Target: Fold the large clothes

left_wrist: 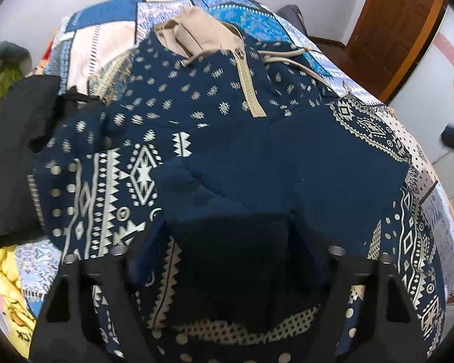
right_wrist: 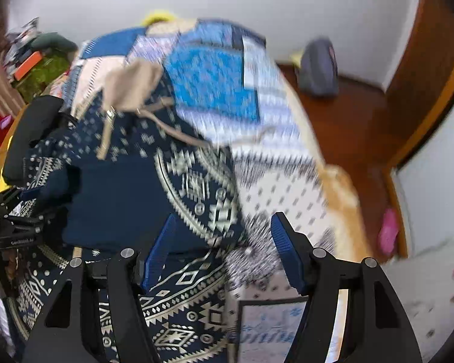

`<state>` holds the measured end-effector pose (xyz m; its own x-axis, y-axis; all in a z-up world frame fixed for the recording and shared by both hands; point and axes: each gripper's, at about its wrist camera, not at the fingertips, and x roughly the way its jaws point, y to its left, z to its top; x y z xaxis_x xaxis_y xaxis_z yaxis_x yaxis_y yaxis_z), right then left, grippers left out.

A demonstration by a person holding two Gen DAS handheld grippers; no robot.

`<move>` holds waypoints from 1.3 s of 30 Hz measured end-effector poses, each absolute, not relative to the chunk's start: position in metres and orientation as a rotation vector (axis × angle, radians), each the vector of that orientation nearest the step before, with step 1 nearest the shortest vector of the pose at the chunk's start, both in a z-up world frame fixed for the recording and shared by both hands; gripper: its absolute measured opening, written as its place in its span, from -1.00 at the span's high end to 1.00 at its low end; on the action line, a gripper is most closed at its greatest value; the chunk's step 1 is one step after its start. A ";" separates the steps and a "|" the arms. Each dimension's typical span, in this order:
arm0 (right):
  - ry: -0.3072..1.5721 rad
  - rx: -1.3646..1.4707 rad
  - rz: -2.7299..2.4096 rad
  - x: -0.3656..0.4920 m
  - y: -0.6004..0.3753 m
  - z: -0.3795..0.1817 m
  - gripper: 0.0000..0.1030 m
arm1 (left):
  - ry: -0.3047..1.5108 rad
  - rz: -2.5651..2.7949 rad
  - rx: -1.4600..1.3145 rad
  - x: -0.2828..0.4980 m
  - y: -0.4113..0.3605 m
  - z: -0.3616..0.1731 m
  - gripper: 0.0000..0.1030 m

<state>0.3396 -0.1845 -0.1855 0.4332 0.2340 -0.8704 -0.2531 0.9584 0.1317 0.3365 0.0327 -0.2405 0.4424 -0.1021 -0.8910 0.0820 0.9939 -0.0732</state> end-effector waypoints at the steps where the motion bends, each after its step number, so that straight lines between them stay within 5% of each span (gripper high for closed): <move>1: 1.097 0.025 0.320 0.340 -0.186 -0.192 -0.20 | 1.091 -0.118 -0.025 0.336 0.035 -0.237 -0.26; 7: 1.106 0.084 0.364 0.340 -0.179 -0.201 -0.20 | 0.970 -0.078 -0.029 0.320 0.061 -0.210 -0.17; 16: 1.133 0.057 0.387 0.343 -0.156 -0.222 -0.20 | 1.095 -0.172 -0.451 0.305 0.108 -0.242 -0.14; 26: 1.147 0.032 0.373 0.336 -0.151 -0.225 -0.20 | 0.995 -0.057 -0.363 0.293 0.118 -0.225 0.67; 33: 1.117 0.010 0.362 0.335 -0.147 -0.216 -0.20 | 0.773 -0.020 -0.234 0.274 0.129 -0.160 0.69; 39: 1.156 -0.039 0.372 0.335 -0.131 -0.233 -0.20 | 0.838 0.019 -0.213 0.272 0.146 -0.173 0.65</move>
<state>0.3349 -0.1314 -0.2332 0.3493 0.2670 -0.8982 -0.3068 0.9383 0.1596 0.2722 0.1461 -0.1735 0.6699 -0.0673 -0.7394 -0.1005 0.9785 -0.1801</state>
